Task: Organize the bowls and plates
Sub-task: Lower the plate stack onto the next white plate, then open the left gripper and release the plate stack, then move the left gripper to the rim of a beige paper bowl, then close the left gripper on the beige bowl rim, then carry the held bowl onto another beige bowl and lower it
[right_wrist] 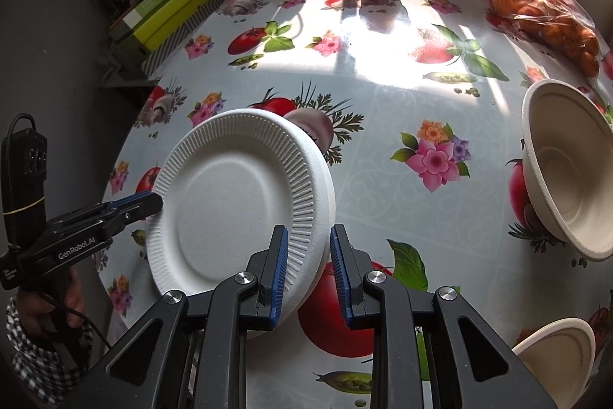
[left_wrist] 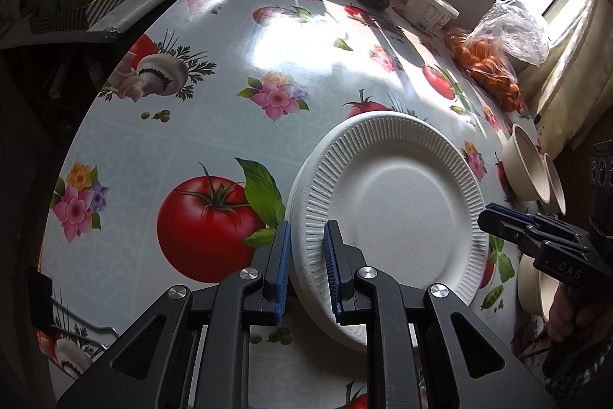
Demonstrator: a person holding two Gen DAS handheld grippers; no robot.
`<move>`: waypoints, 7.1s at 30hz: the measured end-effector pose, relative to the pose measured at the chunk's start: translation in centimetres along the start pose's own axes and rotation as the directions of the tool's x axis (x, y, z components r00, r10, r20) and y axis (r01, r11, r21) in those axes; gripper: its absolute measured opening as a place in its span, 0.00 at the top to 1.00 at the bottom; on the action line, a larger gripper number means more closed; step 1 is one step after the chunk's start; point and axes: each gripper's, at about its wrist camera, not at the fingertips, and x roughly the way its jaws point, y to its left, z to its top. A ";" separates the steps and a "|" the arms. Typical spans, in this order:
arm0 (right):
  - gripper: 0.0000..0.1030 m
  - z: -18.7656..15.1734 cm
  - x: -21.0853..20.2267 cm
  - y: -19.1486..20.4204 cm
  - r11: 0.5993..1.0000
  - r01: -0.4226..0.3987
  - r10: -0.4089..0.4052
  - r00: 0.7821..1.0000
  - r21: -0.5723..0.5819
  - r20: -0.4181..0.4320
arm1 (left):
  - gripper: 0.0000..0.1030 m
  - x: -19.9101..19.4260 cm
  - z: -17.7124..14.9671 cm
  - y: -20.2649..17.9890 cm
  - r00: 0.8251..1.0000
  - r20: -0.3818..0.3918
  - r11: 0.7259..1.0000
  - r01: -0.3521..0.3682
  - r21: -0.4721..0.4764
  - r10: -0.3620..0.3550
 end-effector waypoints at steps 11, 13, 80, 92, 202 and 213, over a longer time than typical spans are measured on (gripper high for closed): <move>0.78 0.0 0.0 -0.1 1.000 0.023 -0.023 1.000 -0.001 0.019 | 0.82 0.0 0.1 -0.3 1.000 0.008 1.000 -0.020 0.018 0.019; 0.78 0.0 -0.1 -0.2 1.000 0.023 -0.023 0.999 0.002 0.023 | 0.82 -0.1 0.2 -0.4 1.000 0.012 1.000 -0.023 0.021 0.022; 0.48 -2.7 -8.2 -5.3 0.950 0.275 -0.310 0.891 0.149 0.332 | 0.50 -0.1 3.2 -15.0 0.977 0.212 0.953 -0.058 0.296 -0.007; 0.48 -4.3 -11.0 -10.2 0.913 0.318 -0.391 0.860 0.254 0.328 | 0.50 1.7 3.3 -19.7 0.985 0.162 0.935 0.004 0.354 -0.066; 0.79 -5.9 -13.4 -14.0 0.925 0.279 -0.358 0.868 0.259 0.344 | 0.85 2.4 3.3 -26.3 0.970 0.063 0.893 0.189 0.410 -0.234; 0.79 -8.3 -15.2 -11.9 0.921 0.280 -0.368 0.851 0.270 0.374 | 0.85 0.5 1.5 -25.7 0.961 0.063 0.875 0.217 0.432 -0.269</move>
